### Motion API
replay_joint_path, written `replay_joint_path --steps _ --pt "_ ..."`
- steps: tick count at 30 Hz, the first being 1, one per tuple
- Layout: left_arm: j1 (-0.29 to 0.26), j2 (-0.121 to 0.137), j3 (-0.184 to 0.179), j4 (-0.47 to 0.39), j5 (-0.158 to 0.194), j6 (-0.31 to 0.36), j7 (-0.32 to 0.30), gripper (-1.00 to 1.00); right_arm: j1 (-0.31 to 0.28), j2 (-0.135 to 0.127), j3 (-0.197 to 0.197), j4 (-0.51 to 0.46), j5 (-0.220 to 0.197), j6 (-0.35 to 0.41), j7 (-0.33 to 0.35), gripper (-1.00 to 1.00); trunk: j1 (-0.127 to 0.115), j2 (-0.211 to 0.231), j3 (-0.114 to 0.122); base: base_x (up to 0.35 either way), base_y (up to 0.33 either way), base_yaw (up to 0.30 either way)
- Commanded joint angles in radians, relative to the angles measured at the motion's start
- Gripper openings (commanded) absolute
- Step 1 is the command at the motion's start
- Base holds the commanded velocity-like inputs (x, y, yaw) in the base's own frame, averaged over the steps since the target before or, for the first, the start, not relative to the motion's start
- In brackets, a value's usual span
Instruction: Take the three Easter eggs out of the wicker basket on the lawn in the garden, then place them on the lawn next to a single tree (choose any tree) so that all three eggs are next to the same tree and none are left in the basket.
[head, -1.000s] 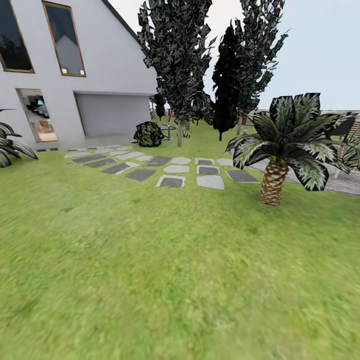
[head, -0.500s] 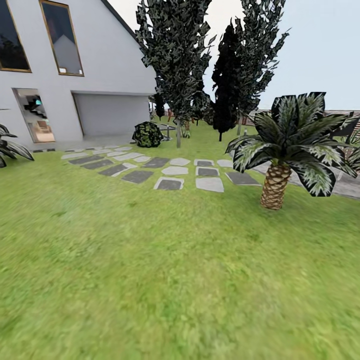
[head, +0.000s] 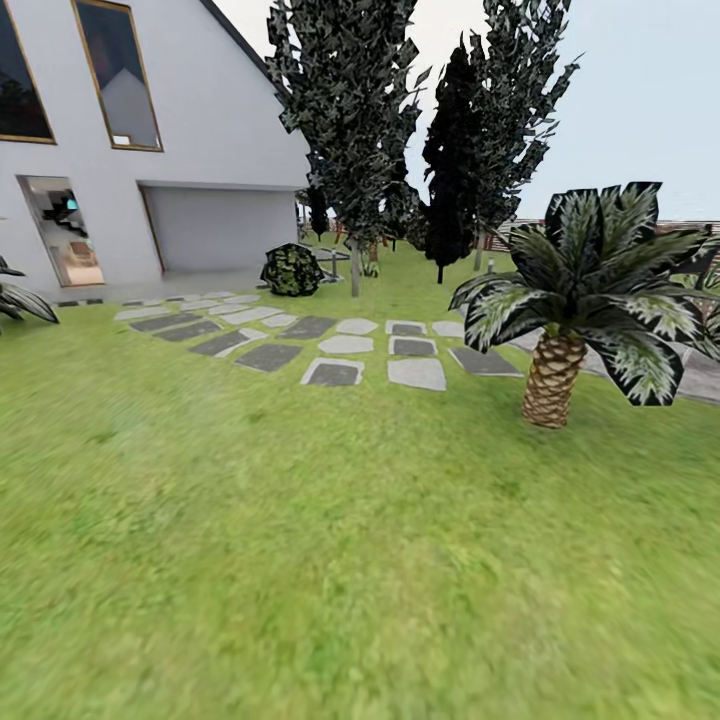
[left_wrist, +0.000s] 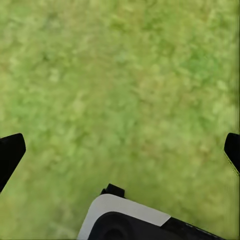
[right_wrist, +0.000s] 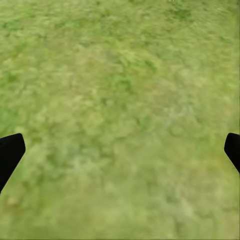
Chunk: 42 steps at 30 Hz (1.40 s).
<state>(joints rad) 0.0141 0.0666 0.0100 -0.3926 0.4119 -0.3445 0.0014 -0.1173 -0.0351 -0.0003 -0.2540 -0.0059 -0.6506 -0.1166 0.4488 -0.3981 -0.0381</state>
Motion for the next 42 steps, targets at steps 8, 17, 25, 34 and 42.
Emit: replay_joint_path --steps 8,17,25,34,42 --pt "0.000 0.000 0.001 -0.002 0.002 -0.001 -0.003 1.00 -0.001 0.000 0.000 0.000 -0.002 -0.003 -0.002 1.00 0.001 -0.002 -0.002 0.332 0.089 0.000" --pt "0.001 0.001 0.001 -0.002 0.002 -0.001 -0.007 1.00 -0.001 -0.001 0.000 0.001 -0.001 -0.003 -0.002 1.00 0.001 -0.002 -0.002 0.323 0.178 0.000" --pt "0.001 0.006 0.001 -0.003 0.002 -0.001 -0.007 1.00 -0.001 0.001 0.003 0.003 0.002 -0.004 -0.001 1.00 0.001 -0.002 -0.002 0.328 0.056 0.000" --pt "0.000 0.009 0.001 -0.003 0.002 -0.001 -0.008 1.00 -0.001 0.006 0.004 0.000 -0.005 0.001 -0.002 1.00 0.001 -0.002 -0.002 0.331 0.016 0.000" --pt "0.000 0.009 0.001 -0.003 0.002 -0.001 -0.008 1.00 -0.001 0.005 0.003 0.002 -0.004 -0.002 -0.001 1.00 0.001 -0.002 -0.002 0.331 0.124 0.000"
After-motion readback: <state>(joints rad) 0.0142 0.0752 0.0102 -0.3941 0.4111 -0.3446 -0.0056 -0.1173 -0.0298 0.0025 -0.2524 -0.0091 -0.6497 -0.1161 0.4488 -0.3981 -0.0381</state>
